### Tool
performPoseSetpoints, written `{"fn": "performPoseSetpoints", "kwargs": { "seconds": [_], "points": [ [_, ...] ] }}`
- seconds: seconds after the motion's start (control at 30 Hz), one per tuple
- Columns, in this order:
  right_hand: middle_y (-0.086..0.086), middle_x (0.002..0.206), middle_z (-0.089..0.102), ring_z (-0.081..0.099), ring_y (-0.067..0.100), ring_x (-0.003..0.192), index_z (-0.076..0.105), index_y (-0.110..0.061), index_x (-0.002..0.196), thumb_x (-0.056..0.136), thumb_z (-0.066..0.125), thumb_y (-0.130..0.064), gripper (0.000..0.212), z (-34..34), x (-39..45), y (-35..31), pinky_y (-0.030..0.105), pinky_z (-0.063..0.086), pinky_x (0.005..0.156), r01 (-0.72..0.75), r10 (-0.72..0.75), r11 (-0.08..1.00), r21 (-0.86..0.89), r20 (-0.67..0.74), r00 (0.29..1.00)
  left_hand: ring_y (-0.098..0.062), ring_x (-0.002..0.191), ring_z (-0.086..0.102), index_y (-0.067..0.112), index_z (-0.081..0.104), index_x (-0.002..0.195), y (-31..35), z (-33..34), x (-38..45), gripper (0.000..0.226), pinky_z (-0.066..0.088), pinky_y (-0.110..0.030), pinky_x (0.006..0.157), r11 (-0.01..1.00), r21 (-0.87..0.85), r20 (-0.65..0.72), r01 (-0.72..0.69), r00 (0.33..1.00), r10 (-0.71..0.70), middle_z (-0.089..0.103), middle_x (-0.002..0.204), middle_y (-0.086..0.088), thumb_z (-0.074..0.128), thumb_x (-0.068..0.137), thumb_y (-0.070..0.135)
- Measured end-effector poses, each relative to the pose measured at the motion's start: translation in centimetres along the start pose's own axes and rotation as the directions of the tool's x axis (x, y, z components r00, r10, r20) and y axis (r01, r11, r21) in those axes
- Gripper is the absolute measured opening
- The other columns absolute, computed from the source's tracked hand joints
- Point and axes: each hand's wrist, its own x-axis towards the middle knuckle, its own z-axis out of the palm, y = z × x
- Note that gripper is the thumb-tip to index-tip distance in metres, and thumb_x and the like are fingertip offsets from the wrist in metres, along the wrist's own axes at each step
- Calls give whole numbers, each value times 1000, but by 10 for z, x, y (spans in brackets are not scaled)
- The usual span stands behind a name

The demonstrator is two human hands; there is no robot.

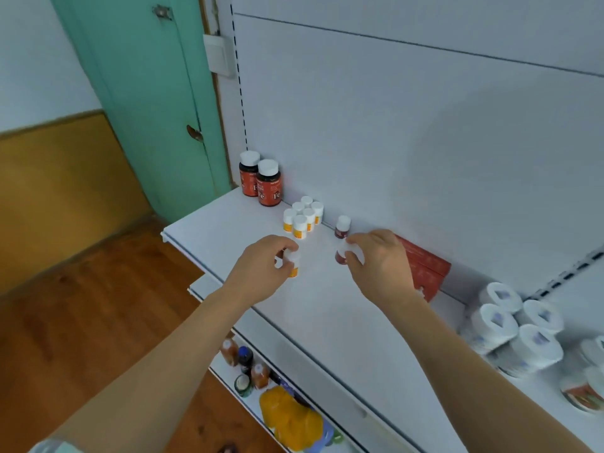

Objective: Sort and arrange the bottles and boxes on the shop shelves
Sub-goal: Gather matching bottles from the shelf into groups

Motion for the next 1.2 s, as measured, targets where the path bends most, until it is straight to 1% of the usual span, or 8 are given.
{"fn": "performPoseSetpoints", "kwargs": {
  "seconds": [0.1,0.2,0.3,0.5,0.63,0.73,0.97,1.2],
  "points": [
    [7,81,71,62,37,94,75,-9,96,74,76,-5,22,20,14,-7,46,48,87,-67,67,993,-92,3,998,-9,94,59,24,63,116,-30,-4,29,29,51,-30,89,998,16,46,-58,997,57,62,113,9,66,88,15],
    [6,85,70,59,32,101,75,-13,97,81,68,-8,18,38,27,-9,42,40,92,-210,221,962,-176,44,974,-11,93,58,22,62,117,-54,-8,55,29,50,-29,86,992,-17,109,-125,986,126,61,115,6,65,89,15],
    [9,85,69,60,33,99,75,-12,94,79,69,-8,16,54,37,-11,43,41,92,-309,321,919,-245,8,947,-10,89,56,22,62,117,-71,-10,79,29,47,-25,81,978,-28,166,-208,963,210,60,115,6,64,89,15],
    [8,81,64,57,31,95,71,-19,81,80,66,-12,8,75,41,-13,37,33,95,-394,428,849,-352,21,904,-17,92,59,22,60,118,-87,-5,100,30,49,-32,79,951,-24,272,-309,913,304,57,118,8,60,89,15],
    [0,69,62,58,30,92,70,-20,73,77,70,-13,8,79,39,-11,39,35,91,-394,414,818,-418,-45,909,-18,91,59,23,59,117,-92,-2,109,29,50,-34,76,926,-21,278,-376,888,367,56,117,10,59,89,16],
    [-4,69,63,57,28,96,71,-22,73,76,70,-16,6,81,42,-8,40,37,91,-374,405,796,-476,-41,913,-18,90,59,23,59,116,-95,-1,111,29,51,-36,73,915,-24,269,-403,879,394,56,116,10,60,88,15],
    [7,82,65,56,36,93,71,-11,75,75,73,-14,4,86,54,1,45,41,85,-357,386,746,-563,-73,920,-20,89,60,26,57,114,-104,-6,116,29,52,-37,70,906,-22,231,-423,879,417,57,116,11,61,87,15],
    [8,87,65,55,36,91,70,-9,77,73,72,-10,4,92,58,9,43,40,80,-341,353,725,-599,-103,930,-19,85,60,23,56,109,-113,-5,123,24,54,-40,66,899,2,205,-437,880,428,53,117,12,63,87,16]
  ]
}}
